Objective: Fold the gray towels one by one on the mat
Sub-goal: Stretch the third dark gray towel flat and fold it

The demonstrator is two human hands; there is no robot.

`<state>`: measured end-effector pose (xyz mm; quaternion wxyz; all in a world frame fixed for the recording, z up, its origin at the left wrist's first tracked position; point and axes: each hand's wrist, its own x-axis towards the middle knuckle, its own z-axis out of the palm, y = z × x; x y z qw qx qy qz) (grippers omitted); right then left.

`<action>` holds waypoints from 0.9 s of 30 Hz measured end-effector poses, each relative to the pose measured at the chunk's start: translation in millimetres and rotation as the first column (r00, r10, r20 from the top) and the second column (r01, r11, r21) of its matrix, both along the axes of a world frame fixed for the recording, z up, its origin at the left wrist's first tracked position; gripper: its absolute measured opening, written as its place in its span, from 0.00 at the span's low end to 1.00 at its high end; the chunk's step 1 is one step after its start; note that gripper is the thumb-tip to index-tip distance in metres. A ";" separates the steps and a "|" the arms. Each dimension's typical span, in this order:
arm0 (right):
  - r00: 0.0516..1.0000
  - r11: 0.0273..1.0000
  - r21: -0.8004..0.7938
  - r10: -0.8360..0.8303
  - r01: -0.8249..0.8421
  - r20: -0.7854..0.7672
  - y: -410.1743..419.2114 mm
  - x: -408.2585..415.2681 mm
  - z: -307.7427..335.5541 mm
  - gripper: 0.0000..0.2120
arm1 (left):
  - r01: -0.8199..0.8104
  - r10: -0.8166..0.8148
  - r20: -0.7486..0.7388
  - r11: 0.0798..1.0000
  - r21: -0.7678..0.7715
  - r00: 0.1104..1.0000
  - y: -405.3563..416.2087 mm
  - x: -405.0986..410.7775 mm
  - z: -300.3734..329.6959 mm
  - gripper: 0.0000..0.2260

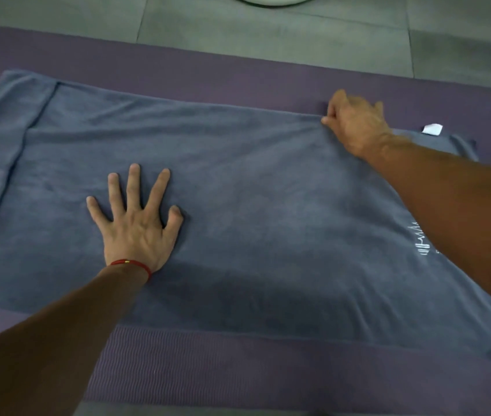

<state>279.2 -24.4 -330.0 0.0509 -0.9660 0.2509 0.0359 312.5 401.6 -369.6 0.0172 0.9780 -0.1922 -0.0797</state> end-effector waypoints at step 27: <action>0.607 0.613 0.158 -0.790 0.774 0.090 -127.3 -144.3 -8.7 0.25 | 0.492 -0.493 0.024 0.862 -0.124 0.870 -202.1 -84.8 19.5 0.30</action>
